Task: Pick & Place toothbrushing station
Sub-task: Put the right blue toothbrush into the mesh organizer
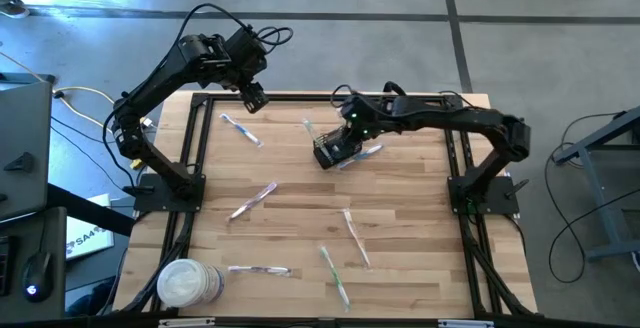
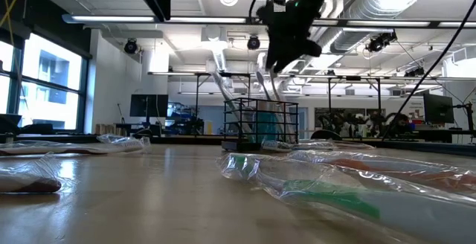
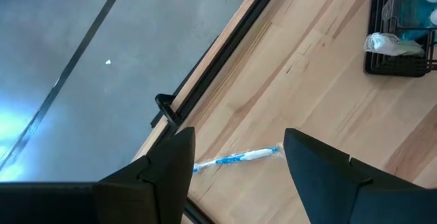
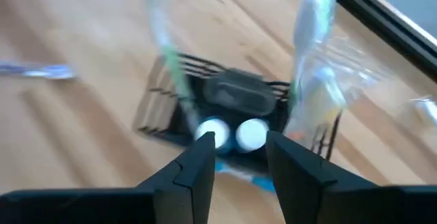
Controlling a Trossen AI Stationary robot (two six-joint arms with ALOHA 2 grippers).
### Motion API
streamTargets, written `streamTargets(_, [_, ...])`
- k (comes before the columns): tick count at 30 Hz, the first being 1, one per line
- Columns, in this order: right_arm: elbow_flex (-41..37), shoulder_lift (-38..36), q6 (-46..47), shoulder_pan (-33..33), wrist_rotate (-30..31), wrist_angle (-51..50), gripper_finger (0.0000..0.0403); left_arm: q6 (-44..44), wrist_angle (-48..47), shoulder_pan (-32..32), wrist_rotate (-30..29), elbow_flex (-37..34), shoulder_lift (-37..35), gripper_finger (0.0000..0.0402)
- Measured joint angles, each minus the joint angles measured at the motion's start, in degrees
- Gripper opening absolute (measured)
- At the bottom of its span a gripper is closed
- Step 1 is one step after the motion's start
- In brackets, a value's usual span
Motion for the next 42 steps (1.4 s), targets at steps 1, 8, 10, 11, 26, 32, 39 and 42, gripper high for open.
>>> streamTargets(1, [0.0,-1.0,0.0,0.3,-1.4,-0.2,0.0124,0.0,-0.2,0.0,0.0,0.0,0.0,0.0221])
streamTargets(8, [0.1,-8.7,-1.9,1.9,-9.6,-10.2,0.0124,0.0,-2.7,0.0,0.0,0.0,0.0,0.0221])
streamTargets(10, [0.1,-10.2,-3.3,2.2,-6.9,-15.8,0.0124,0.0,-3.8,0.0,0.2,0.0,0.0,0.0221])
streamTargets(11, [0.1,-10.8,-3.8,2.2,-4.6,-18.8,0.0124,0.0,-4.2,0.0,0.7,0.0,0.0,0.0221])
streamTargets(26, [-8.2,-11.8,-19.3,-1.5,-1.4,-26.4,0.0124,-3.1,-4.1,0.0,15.2,-5.4,-3.7,0.0221])
streamTargets(32, [-16.1,-11.8,-28.4,-1.7,-1.5,-13.8,0.0124,-7.5,0.4,0.0,16.3,-13.3,-6.3,0.0221])
streamTargets(39, [-22.6,-11.8,-39.8,-2.0,3.0,-4.7,0.0124,-12.2,4.5,-2.0,21.5,-16.4,-8.5,0.0221])
streamTargets(42, [-24.9,-11.8,-44.0,-2.8,2.6,-0.7,0.0124,-14.0,5.8,-4.0,21.6,-16.4,-9.2,0.0221])
